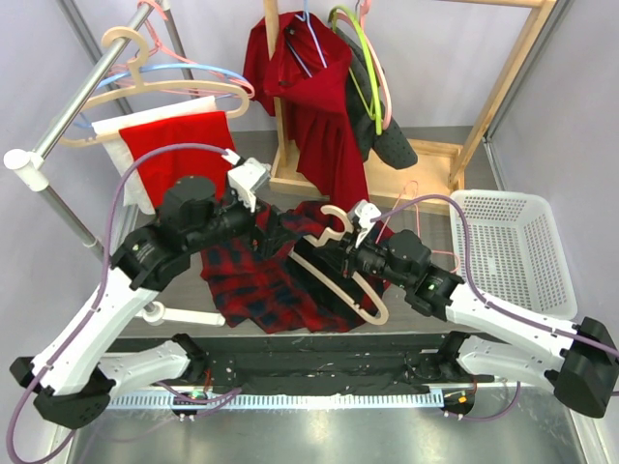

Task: Place the skirt on the hanger
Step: Hang the skirt on the hanger.

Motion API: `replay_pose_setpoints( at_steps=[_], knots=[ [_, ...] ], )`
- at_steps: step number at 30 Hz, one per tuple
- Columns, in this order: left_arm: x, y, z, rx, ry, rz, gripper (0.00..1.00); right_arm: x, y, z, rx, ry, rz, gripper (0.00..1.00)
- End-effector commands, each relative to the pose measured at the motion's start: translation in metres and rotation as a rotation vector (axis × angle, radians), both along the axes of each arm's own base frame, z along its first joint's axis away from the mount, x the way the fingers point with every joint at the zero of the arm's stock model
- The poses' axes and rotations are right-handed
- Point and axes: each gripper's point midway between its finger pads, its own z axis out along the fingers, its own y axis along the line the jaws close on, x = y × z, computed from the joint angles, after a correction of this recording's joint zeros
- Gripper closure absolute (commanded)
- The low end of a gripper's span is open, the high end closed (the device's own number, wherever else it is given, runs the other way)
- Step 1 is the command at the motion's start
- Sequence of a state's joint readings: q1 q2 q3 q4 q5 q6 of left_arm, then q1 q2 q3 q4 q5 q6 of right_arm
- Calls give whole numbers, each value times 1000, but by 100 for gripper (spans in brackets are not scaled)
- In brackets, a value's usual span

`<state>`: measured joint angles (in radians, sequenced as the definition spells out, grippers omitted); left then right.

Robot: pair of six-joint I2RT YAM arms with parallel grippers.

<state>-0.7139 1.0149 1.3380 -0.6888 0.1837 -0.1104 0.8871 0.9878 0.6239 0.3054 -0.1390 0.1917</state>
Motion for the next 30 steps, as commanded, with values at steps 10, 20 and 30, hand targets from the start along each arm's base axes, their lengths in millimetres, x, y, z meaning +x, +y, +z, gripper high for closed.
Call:
replay_pose_setpoints(
  at_steps=[10,20,30],
  knots=[
    [-4,-23,14,147,-141,-295,1,-33,-19,106,134,-201,90,99],
    [-55,-33,-10,184,-103,-673,2,-72,-18,114,45,-139,283,99],
    [-73,-43,-46,171,77,-815,34,-89,-12,108,27,-101,396,99]
  ],
)
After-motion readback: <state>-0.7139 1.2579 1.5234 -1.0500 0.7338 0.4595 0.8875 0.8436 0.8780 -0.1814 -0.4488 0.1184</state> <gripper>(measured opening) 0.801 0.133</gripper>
